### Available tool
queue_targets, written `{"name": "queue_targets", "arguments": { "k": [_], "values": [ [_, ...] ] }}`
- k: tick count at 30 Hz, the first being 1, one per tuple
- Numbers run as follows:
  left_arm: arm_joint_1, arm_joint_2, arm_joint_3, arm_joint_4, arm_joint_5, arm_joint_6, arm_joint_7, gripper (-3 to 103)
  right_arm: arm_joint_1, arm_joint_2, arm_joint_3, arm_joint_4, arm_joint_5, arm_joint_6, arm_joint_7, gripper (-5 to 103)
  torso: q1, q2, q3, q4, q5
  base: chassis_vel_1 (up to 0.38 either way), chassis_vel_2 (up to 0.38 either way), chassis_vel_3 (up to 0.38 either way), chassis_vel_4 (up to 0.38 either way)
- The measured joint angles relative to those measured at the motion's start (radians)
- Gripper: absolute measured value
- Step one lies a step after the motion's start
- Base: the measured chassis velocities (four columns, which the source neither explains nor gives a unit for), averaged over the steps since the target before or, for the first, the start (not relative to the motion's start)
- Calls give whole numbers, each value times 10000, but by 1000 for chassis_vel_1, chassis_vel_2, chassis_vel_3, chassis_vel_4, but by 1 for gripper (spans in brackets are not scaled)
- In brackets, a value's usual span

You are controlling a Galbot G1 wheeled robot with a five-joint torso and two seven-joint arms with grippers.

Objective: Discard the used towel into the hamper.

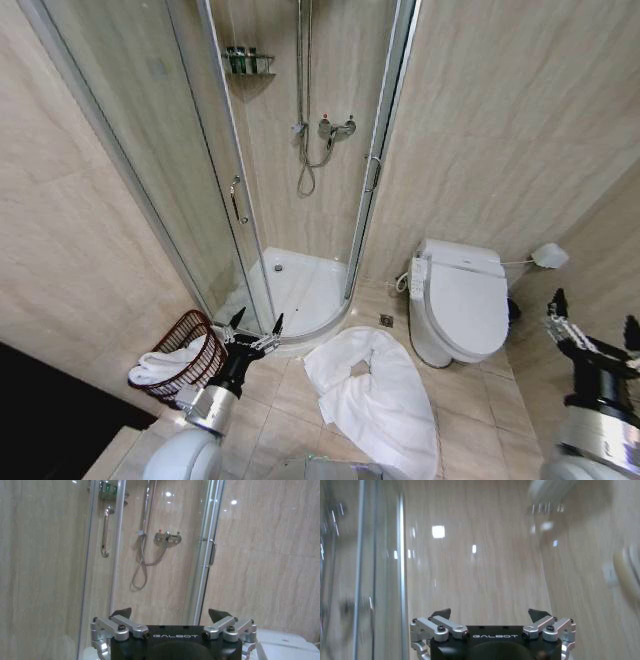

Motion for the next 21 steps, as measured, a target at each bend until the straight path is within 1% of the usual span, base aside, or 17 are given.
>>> {"name": "queue_targets", "arguments": {
  "k": [1,2,3,4,5,7,8,10,12,13,16,17,19,21],
  "values": [
    [1,0,-2,0,0,0,0,100,122,-179,-114,-894,-39,87,-119,100,-38,-88,-47,0,9,0,0,0,0],
    [1,0,-2,0,0,0,0,100,122,-179,-114,-894,-39,87,-119,100,-38,-88,-47,0,9,0,0,0,0],
    [0,0,0,0,0,0,0,100,231,-375,-289,-1849,71,128,-143,100,-85,-199,-103,0,11,0,0,0,0],
    [0,0,-1,0,0,0,0,100,250,-470,-441,-2439,237,147,-107,100,-131,-297,-156,1,9,0,0,0,0],
    [0,0,-1,0,0,0,0,100,250,-470,-441,-2439,237,147,-107,100,-131,-297,-156,1,9,0,0,0,0],
    [0,0,1,0,0,0,0,100,81,-456,-715,-3059,380,315,-43,100,-222,-492,-263,-3,5,0,0,0,0],
    [0,0,1,0,0,0,0,100,81,-456,-715,-3059,380,315,-43,100,-222,-492,-263,-3,5,0,0,0,0],
    [0,0,0,0,0,0,0,100,-75,-275,-902,-3162,348,476,-18,100,-308,-668,-359,-4,0,0,0,0,0],
    [0,0,0,0,0,0,0,100,-80,-141,-983,-3164,208,491,72,100,-379,-826,-446,-3,-2,0,0,0,0],
    [0,0,0,0,0,0,0,100,-80,-141,-983,-3164,208,491,72,100,-379,-826,-446,-3,-2,0,0,0,0],
    [0,0,-1,0,0,0,0,100,-90,-98,-1087,-3184,58,304,307,100,-487,-1065,-574,-1,0,0,0,0,0],
    [0,0,-1,0,0,0,0,100,-90,-98,-1087,-3184,58,304,307,100,-487,-1065,-574,-1,0,0,0,0,0],
    [0,0,0,0,0,0,0,100,-150,-55,-1157,-3063,-22,183,585,100,-564,-1222,-653,-2,3,0,0,0,0],
    [0,0,0,0,0,0,0,100,-166,-25,-1163,-3005,-135,165,675,100,-596,-1292,-692,-2,1,0,0,0,0]
  ]
}}
